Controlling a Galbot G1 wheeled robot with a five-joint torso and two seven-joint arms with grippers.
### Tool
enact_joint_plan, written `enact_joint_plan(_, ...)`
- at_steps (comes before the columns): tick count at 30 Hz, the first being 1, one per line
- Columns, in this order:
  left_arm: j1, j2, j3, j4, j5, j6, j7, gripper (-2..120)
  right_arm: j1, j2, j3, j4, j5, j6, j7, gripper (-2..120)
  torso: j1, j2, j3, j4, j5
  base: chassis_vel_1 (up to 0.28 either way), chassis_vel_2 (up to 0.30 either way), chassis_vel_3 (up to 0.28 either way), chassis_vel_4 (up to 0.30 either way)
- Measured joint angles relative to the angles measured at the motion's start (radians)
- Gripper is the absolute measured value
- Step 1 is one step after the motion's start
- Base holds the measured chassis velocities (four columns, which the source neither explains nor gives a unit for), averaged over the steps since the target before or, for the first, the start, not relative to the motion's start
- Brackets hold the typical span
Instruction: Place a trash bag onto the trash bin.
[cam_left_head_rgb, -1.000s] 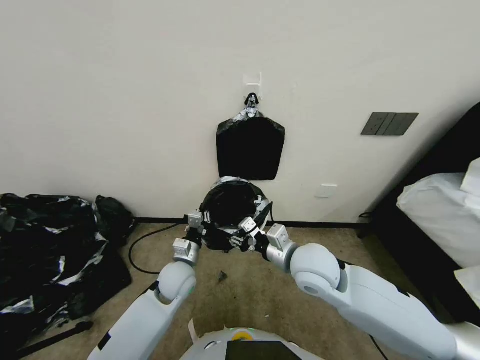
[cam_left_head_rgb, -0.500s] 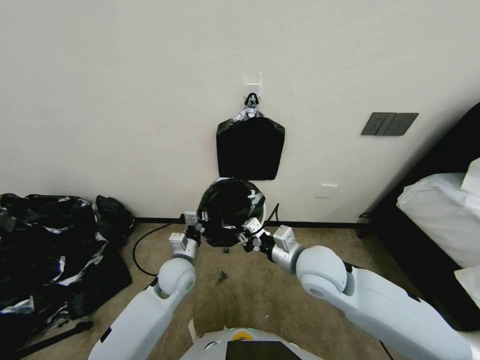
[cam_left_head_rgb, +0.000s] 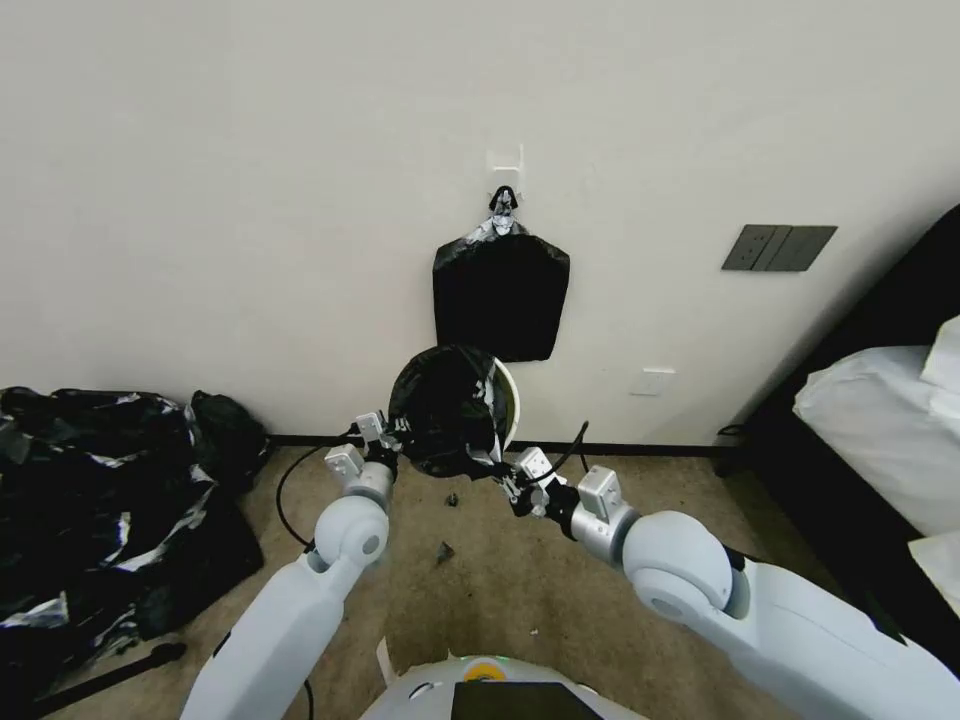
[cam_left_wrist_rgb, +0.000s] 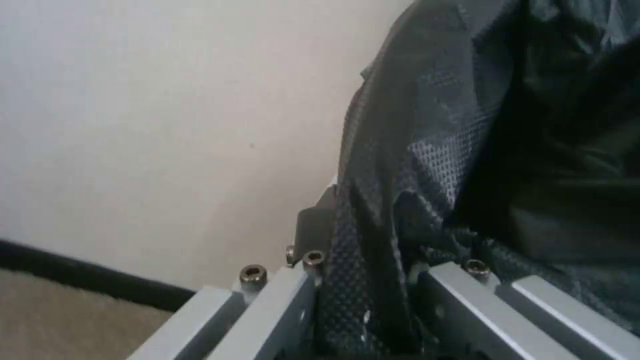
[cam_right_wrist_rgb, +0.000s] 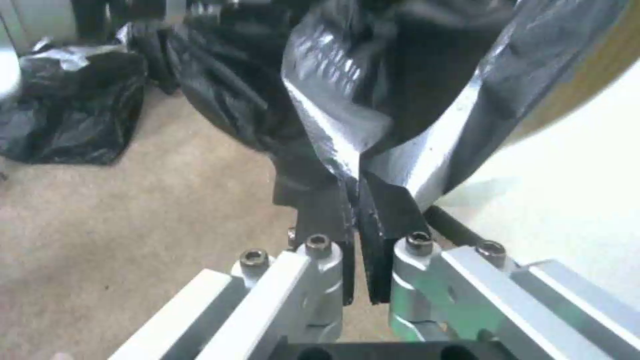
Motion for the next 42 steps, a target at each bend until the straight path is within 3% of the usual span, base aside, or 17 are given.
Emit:
enact_joint_plan(8,-0.015,0.010,0.000,-0.027,-0.079,0.017,-0.029,1,-0.017,0.024,0.002,-0.051,-0.096,0.023,-0.041,6,0.000,0.000,0.000,0.0004,-0.0001,0.000,0.000,0.000,0.000)
enact_joint_plan(19,-0.025,0.022,-0.009,-0.038,-0.132,0.024,-0.045,1,-0.062,0.001,0.054,-0.063,-0.239,0.025,-0.082,6,0.000,0.000,0.000,0.0001,-0.0001,0.000,0.000,0.000,0.000)
enact_joint_plan(27,-0.044,0.018,-0.015,-0.053,-0.216,0.029,-0.066,1,-0.058,0.005,0.074,-0.090,-0.283,0.040,-0.086,6,0.000,0.000,0.000,0.0001,0.0000,0.000,0.000,0.000,0.000)
enact_joint_plan(42,-0.031,0.010,-0.014,-0.064,-0.241,0.038,-0.068,1,-0.060,0.019,0.115,-0.118,-0.352,0.050,-0.050,6,0.000,0.000,0.000,0.0002,-0.0002,0.000,0.000,0.000,0.000)
